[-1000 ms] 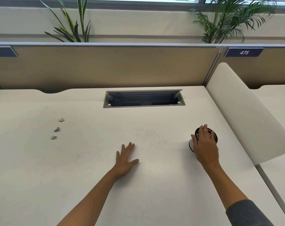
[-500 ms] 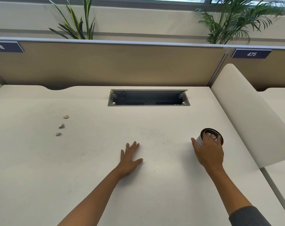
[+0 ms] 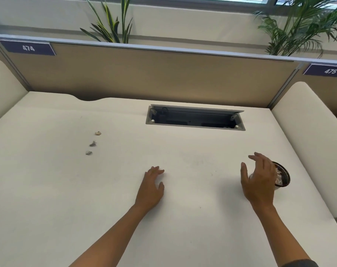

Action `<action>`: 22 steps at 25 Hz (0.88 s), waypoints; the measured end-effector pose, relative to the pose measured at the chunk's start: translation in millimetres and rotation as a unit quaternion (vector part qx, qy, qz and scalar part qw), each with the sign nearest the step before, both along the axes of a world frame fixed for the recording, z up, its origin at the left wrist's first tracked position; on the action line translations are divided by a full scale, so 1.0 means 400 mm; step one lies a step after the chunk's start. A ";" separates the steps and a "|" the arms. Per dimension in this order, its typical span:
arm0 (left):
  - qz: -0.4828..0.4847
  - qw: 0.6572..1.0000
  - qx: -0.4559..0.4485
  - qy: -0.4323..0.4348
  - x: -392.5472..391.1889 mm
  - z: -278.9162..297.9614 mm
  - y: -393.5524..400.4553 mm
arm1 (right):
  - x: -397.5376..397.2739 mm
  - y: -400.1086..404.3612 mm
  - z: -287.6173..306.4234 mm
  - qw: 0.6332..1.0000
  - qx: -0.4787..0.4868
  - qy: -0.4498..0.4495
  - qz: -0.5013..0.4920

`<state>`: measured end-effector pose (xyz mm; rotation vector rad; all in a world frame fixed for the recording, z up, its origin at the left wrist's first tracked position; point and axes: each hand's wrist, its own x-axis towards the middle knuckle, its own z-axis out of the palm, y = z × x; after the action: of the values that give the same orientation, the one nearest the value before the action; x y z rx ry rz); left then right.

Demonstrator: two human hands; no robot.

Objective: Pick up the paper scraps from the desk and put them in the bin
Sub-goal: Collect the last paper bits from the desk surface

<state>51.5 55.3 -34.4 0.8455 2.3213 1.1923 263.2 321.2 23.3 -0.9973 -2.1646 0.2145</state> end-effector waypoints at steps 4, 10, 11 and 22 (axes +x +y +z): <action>0.162 0.984 -0.027 0.070 -0.146 0.020 -0.096 | -0.102 -0.075 -0.030 0.997 -0.043 0.017 0.067; 0.191 0.952 -0.169 0.167 -0.392 0.048 -0.230 | -0.247 -0.254 -0.087 0.975 -0.122 -0.020 0.184; 0.150 0.950 -0.202 0.188 -0.427 0.046 -0.246 | -0.271 -0.285 -0.093 0.969 -0.137 -0.030 0.205; -0.015 0.926 -0.336 0.174 -0.586 0.017 -0.292 | -0.467 -0.465 -0.112 0.907 -0.171 -0.120 0.367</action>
<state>-182.8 -61.6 -27.7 0.8632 2.7064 0.1741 76.3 135.1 -21.3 -0.3346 -2.7111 0.8916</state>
